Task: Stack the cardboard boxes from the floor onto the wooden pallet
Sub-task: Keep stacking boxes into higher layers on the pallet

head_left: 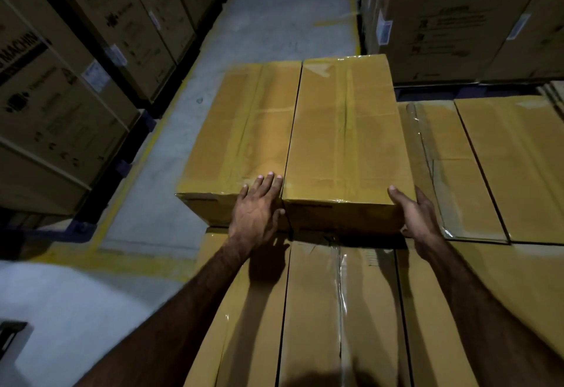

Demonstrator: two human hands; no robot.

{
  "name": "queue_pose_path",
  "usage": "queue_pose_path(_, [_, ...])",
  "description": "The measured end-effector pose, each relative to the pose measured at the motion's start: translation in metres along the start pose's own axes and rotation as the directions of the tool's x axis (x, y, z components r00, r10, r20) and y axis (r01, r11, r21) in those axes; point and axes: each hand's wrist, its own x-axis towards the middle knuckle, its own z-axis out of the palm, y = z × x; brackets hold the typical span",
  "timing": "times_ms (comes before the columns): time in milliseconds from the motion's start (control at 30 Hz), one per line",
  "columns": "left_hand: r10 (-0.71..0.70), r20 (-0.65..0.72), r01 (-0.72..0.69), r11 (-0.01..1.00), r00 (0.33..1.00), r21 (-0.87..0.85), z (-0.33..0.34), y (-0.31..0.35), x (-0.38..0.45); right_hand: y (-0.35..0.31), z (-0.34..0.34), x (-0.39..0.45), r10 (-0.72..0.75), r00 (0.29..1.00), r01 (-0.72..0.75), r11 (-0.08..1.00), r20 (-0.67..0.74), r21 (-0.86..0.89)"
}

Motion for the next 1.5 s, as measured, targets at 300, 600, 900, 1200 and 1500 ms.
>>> queue_pose_path(300, [0.009,-0.04,-0.011,0.998,0.999,-0.059,0.004,-0.003,0.0,-0.007,-0.01,0.029,0.017,0.99,-0.012,0.999,0.137,-0.032])
queue_pose_path(600, [0.023,-0.06,-0.028,0.996,0.998,-0.088,0.008,-0.005,0.001,-0.018,-0.017,0.045,0.058,0.959,-0.046,0.998,0.278,-0.05])
queue_pose_path(900, [0.05,-0.026,-0.053,0.993,0.998,-0.108,0.002,-0.007,0.0,-0.018,-0.021,0.051,0.058,0.951,-0.015,0.99,0.304,-0.142])
queue_pose_path(1200, [0.043,0.058,-0.04,0.998,0.997,-0.041,-0.015,0.004,-0.001,-0.021,-0.022,0.023,-0.082,0.976,0.157,0.907,0.202,-0.391])
queue_pose_path(1500, [0.042,-0.062,-0.068,0.853,0.997,-0.517,-0.047,0.04,-0.075,-0.029,-0.045,-0.101,-0.043,0.998,0.024,0.93,-0.044,-0.367])
